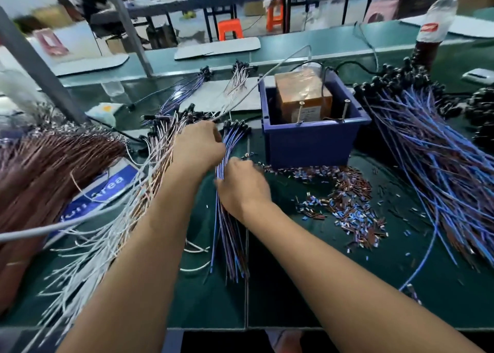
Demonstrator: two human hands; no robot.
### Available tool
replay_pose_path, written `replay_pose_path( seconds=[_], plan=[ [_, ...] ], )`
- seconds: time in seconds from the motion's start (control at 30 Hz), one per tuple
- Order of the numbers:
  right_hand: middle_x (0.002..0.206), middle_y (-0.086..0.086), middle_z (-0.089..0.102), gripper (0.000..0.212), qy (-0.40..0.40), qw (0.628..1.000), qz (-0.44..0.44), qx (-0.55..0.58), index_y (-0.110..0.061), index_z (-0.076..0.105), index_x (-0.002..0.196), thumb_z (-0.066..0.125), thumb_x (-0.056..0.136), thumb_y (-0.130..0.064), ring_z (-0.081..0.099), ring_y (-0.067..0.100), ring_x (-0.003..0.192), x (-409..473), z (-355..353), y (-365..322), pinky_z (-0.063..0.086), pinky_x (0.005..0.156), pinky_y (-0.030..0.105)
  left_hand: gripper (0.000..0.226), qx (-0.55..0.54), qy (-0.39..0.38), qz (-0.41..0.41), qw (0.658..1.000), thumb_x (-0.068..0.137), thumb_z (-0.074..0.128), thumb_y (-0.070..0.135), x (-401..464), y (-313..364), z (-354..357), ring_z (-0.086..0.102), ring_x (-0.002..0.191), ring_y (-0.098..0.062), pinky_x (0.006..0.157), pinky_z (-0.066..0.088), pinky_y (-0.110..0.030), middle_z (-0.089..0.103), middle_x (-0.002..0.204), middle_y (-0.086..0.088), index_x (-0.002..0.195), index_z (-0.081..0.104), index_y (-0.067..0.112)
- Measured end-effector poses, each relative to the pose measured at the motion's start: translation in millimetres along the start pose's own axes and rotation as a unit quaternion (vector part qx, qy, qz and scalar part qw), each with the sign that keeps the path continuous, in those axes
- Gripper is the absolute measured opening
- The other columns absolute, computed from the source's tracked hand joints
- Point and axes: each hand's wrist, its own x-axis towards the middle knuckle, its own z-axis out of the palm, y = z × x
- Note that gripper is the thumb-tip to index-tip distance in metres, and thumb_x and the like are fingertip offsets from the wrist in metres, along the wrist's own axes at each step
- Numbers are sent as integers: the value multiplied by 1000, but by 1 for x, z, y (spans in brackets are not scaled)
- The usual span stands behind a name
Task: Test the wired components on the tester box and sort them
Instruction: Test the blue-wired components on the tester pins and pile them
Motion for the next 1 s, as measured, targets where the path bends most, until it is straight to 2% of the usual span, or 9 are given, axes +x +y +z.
replay_pose_path(
  seconds=[0.07,0.2,0.3,0.4,0.53,0.7,0.83,0.93,1.0],
  plan=[
    [104,17,70,21,9,999,-7,-43,-5,64,114,61,102,-23,70,39,99,1,2,0,47,67,37,16,-1,17,23,1000,85,68,21,12,6,11,67,102,-31,86,55,-38,73,103,-10,100,73,16],
    [100,15,72,16,5,994,-11,-105,-7,67,111,55,101,-8,71,36,94,0,2,1,46,64,35,34,52,11,44,998,89,75,39,31,13,32,64,111,-33,87,52,-40,69,113,-12,109,69,13],
    [95,14,73,16,3,992,-21,-124,-7,68,105,56,97,-2,72,35,89,0,2,0,48,61,35,28,61,16,46,997,92,73,31,39,10,43,64,112,-35,90,52,-42,68,117,-14,110,69,10],
    [94,14,72,11,12,994,-29,-108,-9,66,104,56,100,-11,72,36,89,1,3,3,46,62,34,18,36,27,34,998,92,67,20,42,10,46,65,111,-35,87,52,-40,70,116,-14,107,71,10],
    [97,16,70,24,34,998,-21,-58,-10,59,105,49,104,-32,69,38,90,0,4,4,41,66,35,9,-61,35,-13,997,87,72,22,40,9,40,67,99,-32,74,42,-30,73,99,-10,93,73,15],
    [99,19,71,30,40,999,-24,-27,-11,58,103,47,105,-39,67,42,92,-4,4,6,39,68,39,19,-34,30,-14,999,77,67,12,33,10,30,66,91,-35,72,44,-29,69,88,-11,94,75,13],
    [101,19,71,33,27,999,-22,-21,-12,58,97,46,105,-42,66,43,94,-5,2,6,45,73,42,14,-20,-28,-36,999,70,62,9,29,14,29,56,79,-33,70,43,-31,54,71,-5,83,66,11],
    [101,18,71,35,16,1000,-13,-14,-12,59,94,46,105,-42,66,42,95,-5,1,6,44,72,41,6,-36,-42,-42,998,72,60,10,25,16,31,59,79,-37,63,39,-29,53,70,-6,73,55,11],
    [98,18,72,31,16,1000,-12,-11,-15,53,88,47,105,-40,66,42,92,-5,0,6,39,68,39,5,-47,-16,-38,998,75,62,10,23,15,34,63,86,-39,65,40,-29,59,77,-9,79,60,10]
  ],
)
